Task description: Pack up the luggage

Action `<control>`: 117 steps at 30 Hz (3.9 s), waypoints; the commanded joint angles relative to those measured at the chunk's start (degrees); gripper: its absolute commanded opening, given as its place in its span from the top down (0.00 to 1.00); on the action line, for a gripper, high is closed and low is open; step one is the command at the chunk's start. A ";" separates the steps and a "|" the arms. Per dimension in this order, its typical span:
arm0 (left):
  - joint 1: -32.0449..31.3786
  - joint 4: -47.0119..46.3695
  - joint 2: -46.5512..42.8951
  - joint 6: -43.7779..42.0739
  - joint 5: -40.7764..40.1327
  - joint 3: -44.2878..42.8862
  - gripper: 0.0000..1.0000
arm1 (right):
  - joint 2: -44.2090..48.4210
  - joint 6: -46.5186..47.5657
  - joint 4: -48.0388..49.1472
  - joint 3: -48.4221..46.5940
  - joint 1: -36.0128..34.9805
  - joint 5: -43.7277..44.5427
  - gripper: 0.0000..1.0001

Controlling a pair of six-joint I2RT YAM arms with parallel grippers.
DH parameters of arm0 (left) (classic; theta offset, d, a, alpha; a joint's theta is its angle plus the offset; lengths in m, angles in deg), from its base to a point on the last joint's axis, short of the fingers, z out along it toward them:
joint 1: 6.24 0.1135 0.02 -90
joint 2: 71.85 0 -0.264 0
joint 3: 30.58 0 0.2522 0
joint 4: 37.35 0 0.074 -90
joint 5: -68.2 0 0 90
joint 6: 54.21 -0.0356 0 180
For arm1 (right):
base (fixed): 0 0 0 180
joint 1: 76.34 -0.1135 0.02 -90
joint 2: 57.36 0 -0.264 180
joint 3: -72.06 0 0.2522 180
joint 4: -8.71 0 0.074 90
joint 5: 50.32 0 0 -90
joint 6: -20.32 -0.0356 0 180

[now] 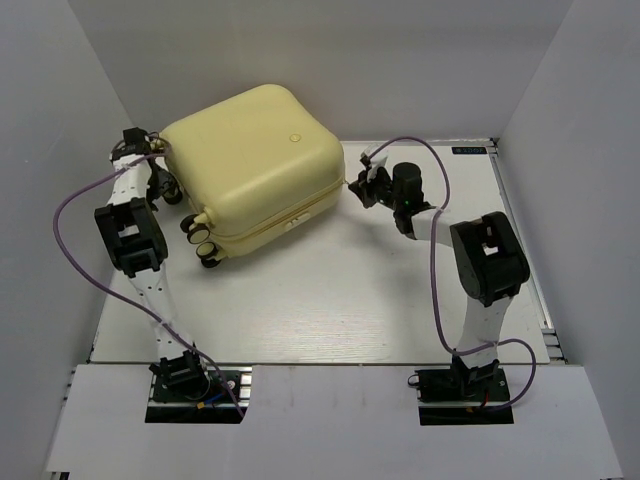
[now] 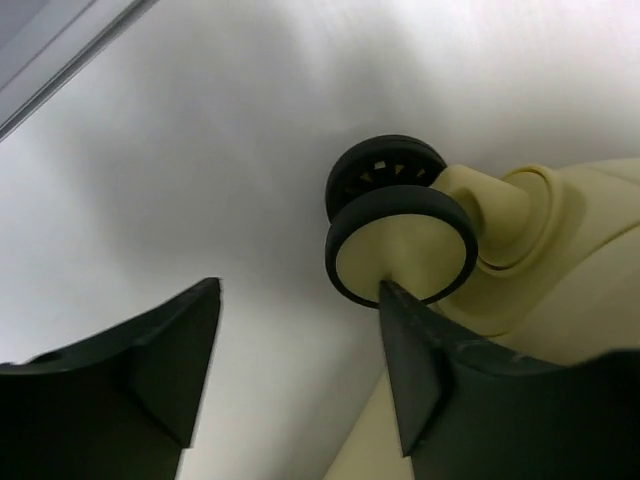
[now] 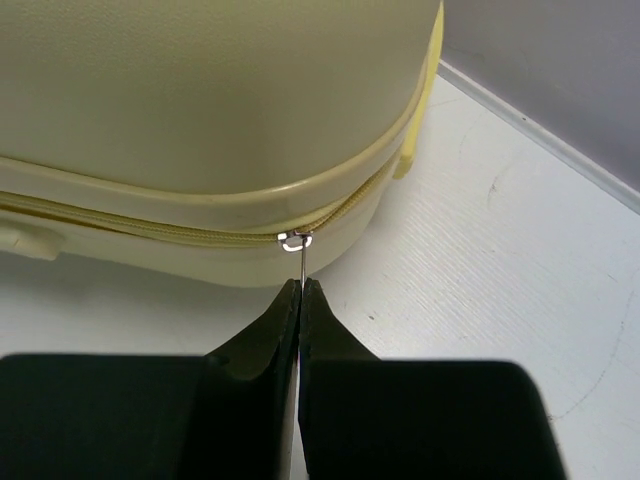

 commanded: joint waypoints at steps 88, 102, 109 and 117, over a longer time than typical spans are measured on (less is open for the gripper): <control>-14.58 -3.18 -41.34 30.68 -3.59 38.67 1.00 | 9.49 4.87 -7.78 6.50 -5.31 13.66 1.00; -1.31 -5.20 -39.69 7.86 6.16 44.13 1.00 | -3.15 -0.79 1.42 -3.33 -4.70 48.85 1.00; -0.26 -5.82 -30.01 2.94 8.36 34.20 1.00 | -10.98 7.23 6.21 -11.24 -2.94 26.37 1.00; -1.31 -3.71 -17.37 -2.16 5.74 16.65 1.00 | -20.38 9.10 4.28 -23.81 -1.27 10.60 1.00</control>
